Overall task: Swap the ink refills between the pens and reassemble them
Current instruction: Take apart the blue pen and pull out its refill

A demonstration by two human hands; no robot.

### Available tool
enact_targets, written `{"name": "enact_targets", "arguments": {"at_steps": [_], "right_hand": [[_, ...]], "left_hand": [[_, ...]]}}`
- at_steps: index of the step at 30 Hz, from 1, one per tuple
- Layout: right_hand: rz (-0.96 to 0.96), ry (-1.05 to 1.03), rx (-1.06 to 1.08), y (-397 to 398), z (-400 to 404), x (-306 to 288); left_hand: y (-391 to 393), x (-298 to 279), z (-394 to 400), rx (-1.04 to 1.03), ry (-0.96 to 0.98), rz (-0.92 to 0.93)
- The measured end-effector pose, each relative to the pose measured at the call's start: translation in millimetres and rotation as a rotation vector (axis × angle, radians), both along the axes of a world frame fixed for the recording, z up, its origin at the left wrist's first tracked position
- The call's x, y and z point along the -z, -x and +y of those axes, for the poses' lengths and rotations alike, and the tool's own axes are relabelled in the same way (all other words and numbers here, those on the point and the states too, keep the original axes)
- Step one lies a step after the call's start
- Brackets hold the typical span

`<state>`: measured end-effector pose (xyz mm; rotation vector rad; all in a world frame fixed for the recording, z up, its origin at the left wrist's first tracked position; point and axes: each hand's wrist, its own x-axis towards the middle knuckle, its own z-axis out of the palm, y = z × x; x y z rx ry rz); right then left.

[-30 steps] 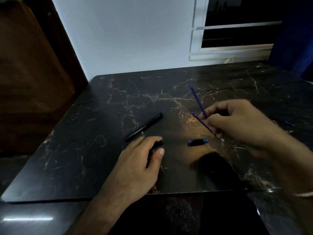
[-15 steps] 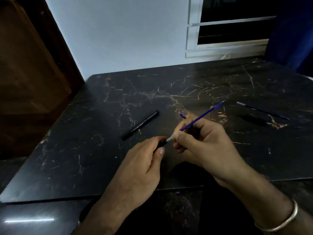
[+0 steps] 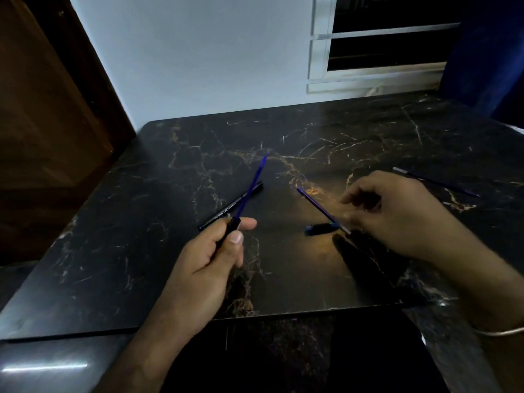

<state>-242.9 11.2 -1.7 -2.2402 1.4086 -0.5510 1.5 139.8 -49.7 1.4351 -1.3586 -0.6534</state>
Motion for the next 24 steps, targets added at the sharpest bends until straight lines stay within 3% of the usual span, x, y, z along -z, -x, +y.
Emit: {"name": "enact_targets", "arguments": {"at_steps": [8, 10, 15, 24], "right_hand": [[0.304, 0.209, -0.204, -29, 0, 17], [0.23, 0.287, -0.192, -29, -2, 12], [-0.196, 0.5, -0.197, -7, 10, -15], [-0.219, 0.56, -0.402, -38, 42, 11]], "left_hand": [[5, -3, 1, 0.053, -0.021, -0.073], [2, -7, 3, 0.036, -0.042, -0.136], [-1, -19, -1, -0.022, -0.09, -0.374], [10, -22, 2, -0.006, -0.069, -0.515]]}}
